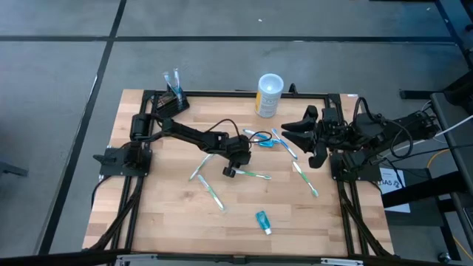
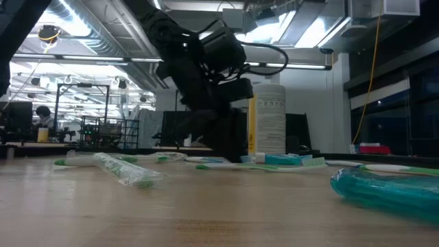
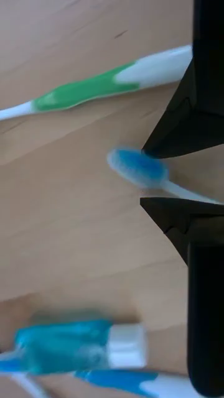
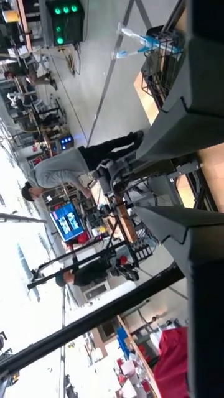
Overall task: Pick & Place toothbrushing station
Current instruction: Put the blue toothbrush into the right section of the black organizer
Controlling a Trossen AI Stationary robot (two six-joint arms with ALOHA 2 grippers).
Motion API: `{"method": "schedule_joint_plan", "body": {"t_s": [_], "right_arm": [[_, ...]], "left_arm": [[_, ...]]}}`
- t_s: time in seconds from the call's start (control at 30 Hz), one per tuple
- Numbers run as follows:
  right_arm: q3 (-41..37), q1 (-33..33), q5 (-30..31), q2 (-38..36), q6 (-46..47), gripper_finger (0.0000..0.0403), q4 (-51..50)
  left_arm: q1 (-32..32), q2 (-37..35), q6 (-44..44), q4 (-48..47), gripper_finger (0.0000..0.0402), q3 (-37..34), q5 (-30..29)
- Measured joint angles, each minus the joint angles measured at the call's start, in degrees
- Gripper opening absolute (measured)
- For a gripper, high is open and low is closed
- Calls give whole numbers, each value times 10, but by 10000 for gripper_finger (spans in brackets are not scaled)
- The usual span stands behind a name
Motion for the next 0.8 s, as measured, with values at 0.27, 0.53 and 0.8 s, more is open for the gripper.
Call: {"method": "schedule_joint_plan", "body": {"t_s": [0.27,0.53,0.8], "right_arm": [[0,13,27,-2,1,130,0],[0,13,27,-2,2,130,-1],[0,14,27,-2,2,130,0]], "left_arm": [[1,0,-48,4,34,0,-5],[1,-10,-109,0,3,21,3],[30,-75,-154,30,2,42,-12]]}}
